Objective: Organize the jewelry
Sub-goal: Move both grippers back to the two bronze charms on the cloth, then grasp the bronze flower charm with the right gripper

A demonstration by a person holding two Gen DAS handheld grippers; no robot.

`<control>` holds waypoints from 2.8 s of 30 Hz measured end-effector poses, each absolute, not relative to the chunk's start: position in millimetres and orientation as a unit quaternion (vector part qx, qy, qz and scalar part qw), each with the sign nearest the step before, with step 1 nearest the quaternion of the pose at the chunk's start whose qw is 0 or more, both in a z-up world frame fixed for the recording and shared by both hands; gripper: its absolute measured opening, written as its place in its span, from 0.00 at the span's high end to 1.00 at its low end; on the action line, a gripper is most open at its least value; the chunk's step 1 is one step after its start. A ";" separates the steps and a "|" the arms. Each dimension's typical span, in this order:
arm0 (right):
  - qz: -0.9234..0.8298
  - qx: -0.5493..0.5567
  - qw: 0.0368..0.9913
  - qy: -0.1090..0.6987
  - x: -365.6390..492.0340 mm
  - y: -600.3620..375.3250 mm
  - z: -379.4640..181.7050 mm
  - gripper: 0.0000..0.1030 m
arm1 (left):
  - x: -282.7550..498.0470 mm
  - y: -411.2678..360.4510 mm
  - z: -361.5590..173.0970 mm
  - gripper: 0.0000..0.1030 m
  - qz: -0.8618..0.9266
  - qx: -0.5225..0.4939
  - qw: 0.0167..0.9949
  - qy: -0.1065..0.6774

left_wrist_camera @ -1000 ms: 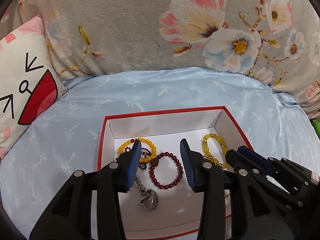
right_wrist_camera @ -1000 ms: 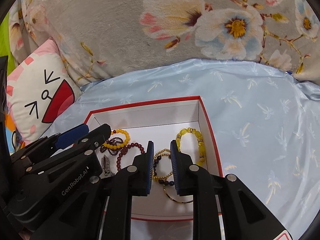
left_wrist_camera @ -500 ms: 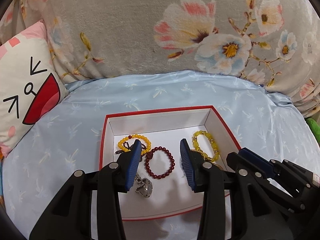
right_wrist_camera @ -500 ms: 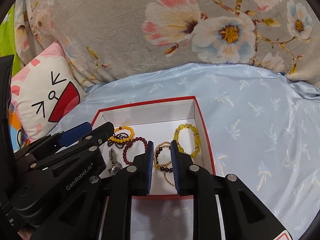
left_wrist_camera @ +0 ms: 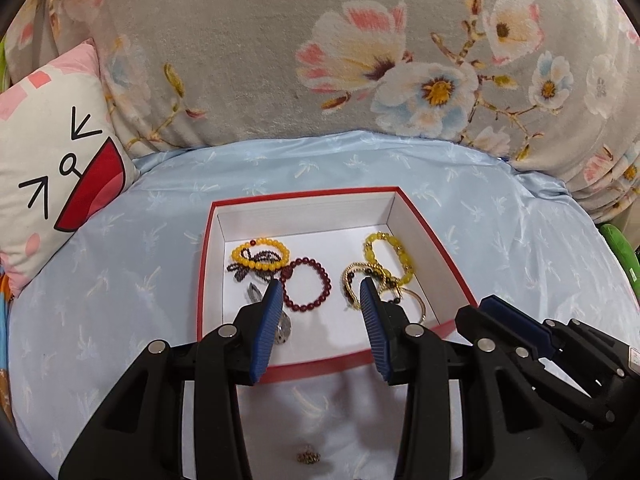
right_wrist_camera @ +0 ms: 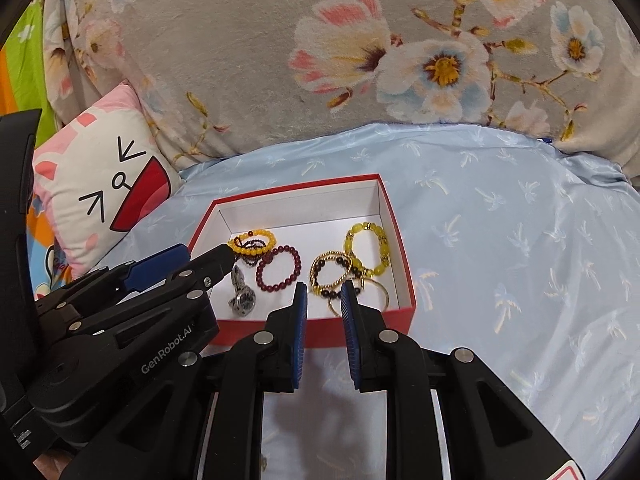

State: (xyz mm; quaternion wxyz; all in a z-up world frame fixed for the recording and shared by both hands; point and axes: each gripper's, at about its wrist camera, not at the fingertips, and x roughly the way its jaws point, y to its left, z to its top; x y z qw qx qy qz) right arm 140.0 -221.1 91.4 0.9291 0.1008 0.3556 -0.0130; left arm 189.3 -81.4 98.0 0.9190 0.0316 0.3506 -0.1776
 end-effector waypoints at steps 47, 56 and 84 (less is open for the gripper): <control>0.050 0.072 0.888 0.451 58.5 -145.2 -2.3 0.69 | 86.3 17.1 13.6 0.45 -0.127 0.020 0.898 0.421; 0.046 0.065 0.889 0.452 68.8 -142.5 -6.6 0.81 | 88.1 16.9 10.8 0.45 -0.127 0.018 0.895 0.427; -0.006 0.121 0.890 0.440 52.6 -205.3 0.9 0.84 | 115.6 -49.6 6.0 0.45 -0.162 0.028 0.886 0.433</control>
